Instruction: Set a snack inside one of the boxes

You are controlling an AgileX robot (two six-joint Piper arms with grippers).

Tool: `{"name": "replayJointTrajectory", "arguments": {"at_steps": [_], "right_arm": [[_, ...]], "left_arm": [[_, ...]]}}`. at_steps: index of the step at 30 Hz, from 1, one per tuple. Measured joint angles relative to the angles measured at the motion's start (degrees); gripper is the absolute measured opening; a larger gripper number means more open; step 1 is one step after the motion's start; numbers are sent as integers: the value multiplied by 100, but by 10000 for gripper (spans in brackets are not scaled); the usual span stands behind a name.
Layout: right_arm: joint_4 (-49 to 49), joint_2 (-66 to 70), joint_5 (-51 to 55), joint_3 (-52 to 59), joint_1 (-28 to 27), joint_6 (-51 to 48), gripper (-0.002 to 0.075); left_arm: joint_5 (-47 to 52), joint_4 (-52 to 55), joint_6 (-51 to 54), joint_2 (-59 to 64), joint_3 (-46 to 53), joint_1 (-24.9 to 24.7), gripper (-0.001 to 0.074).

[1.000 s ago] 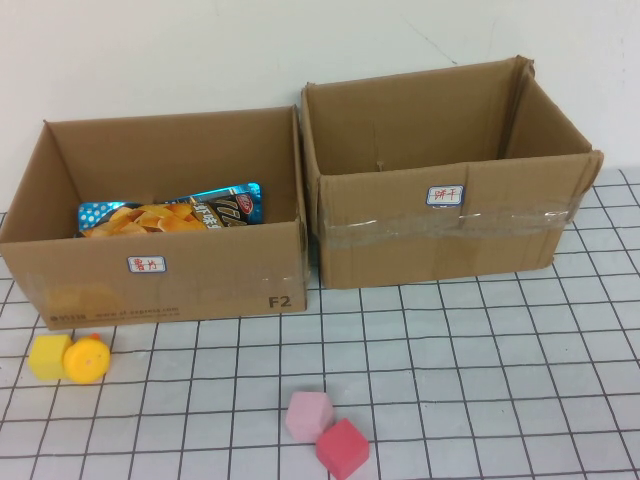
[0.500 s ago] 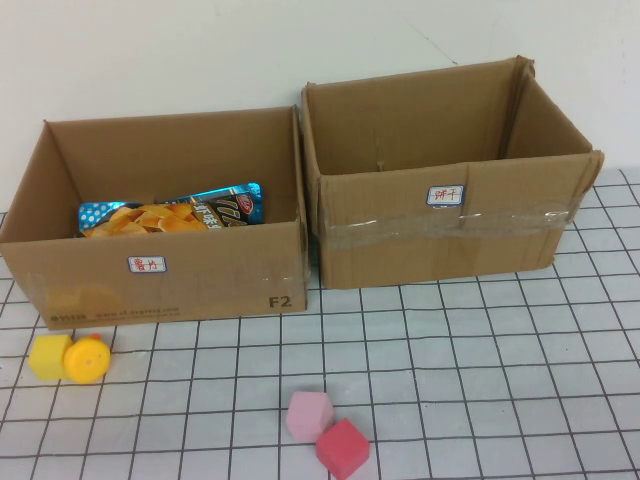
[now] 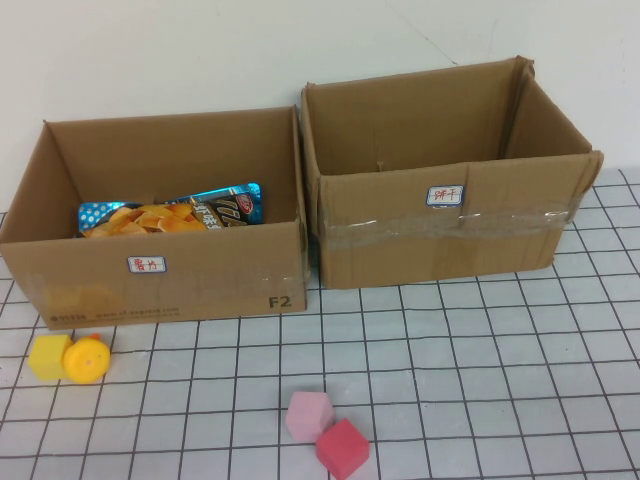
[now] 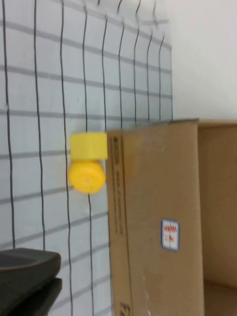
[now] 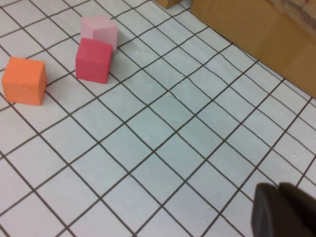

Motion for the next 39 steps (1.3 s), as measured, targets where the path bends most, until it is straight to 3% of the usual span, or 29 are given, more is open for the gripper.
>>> {"name": "replayJointTrajectory", "arguments": {"at_steps": [9, 13, 23, 39], "right_arm": [[31, 0, 0, 0, 0, 0, -1], [31, 0, 0, 0, 0, 0, -1], [39, 0, 0, 0, 0, 0, -1], [39, 0, 0, 0, 0, 0, -1]], "left_arm": [[-133, 422, -21, -213, 464, -58, -1], [-353, 571, -72, -213, 678, -305, -1], [-993, 1300, -1684, -223, 1427, -988, -1], [-1176, 1346, -1697, -223, 1461, -1022, -1]]}}
